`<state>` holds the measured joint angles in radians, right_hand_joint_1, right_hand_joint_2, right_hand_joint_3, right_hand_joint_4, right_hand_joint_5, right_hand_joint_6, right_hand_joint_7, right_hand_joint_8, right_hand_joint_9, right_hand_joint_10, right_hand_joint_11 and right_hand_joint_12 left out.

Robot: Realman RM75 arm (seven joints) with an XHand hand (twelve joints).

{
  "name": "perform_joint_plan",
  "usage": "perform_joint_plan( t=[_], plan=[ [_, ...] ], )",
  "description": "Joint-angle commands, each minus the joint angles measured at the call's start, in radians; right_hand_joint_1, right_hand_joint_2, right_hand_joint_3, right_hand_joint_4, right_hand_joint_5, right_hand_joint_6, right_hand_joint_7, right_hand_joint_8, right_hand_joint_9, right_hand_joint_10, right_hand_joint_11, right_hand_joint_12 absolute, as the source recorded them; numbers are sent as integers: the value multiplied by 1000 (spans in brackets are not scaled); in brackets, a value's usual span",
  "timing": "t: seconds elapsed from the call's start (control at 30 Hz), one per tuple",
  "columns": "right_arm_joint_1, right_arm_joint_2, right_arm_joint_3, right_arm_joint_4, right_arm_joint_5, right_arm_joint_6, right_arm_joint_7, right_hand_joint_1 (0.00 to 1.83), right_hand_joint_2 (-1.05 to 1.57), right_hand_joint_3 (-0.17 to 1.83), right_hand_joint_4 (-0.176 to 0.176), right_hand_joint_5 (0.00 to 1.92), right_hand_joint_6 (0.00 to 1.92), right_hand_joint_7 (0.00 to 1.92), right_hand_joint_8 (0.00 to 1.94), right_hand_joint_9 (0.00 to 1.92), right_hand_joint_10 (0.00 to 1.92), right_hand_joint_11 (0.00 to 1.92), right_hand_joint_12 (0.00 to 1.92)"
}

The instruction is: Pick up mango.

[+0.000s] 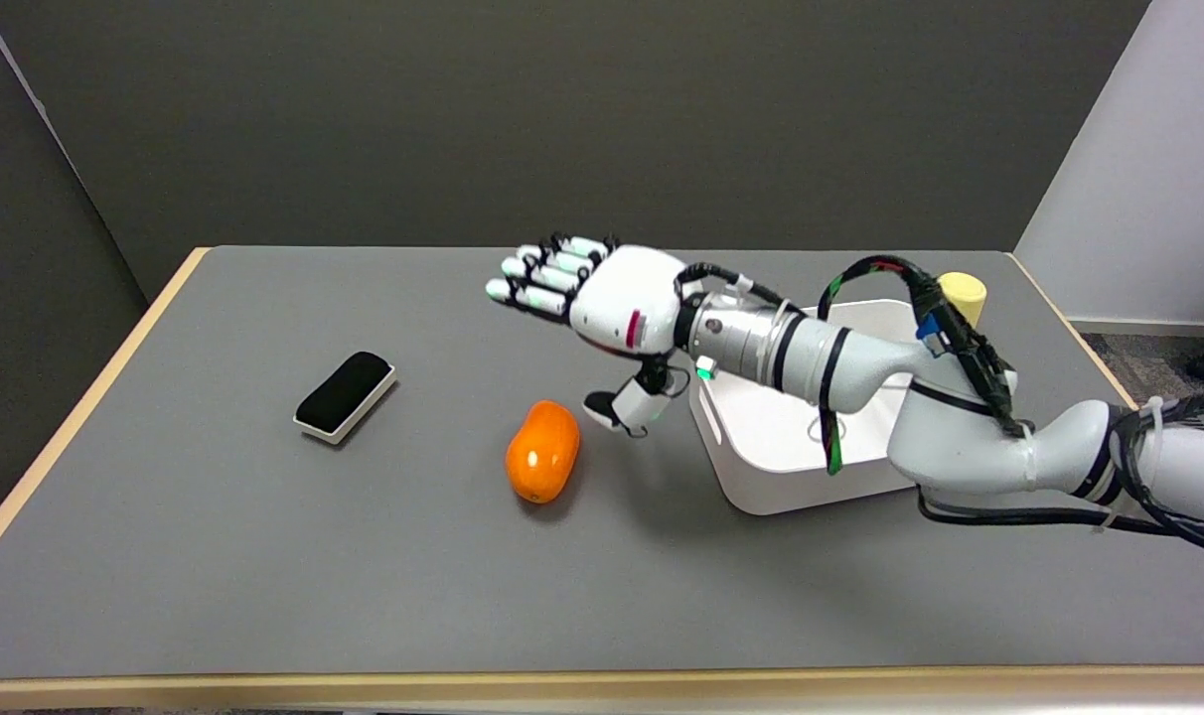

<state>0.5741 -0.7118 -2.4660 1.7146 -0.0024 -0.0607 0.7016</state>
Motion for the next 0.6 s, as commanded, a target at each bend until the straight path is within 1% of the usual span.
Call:
perform_joint_plan(
  t=[0.03, 0.2, 0.6],
  plan=[
    [-26, 2, -110, -3, 184, -77, -227, 832, 587, 967, 1, -1, 111, 10, 186, -1, 222, -1, 727],
    [-37, -16, -117, -17, 184, -78, -227, 853, 592, 965, 1, -1, 141, 11, 205, -1, 265, -1, 785],
    [-43, -67, -119, -73, 184, -41, -227, 863, 589, 984, -12, -1, 89, 19, 182, -1, 316, -1, 830]
  ],
)
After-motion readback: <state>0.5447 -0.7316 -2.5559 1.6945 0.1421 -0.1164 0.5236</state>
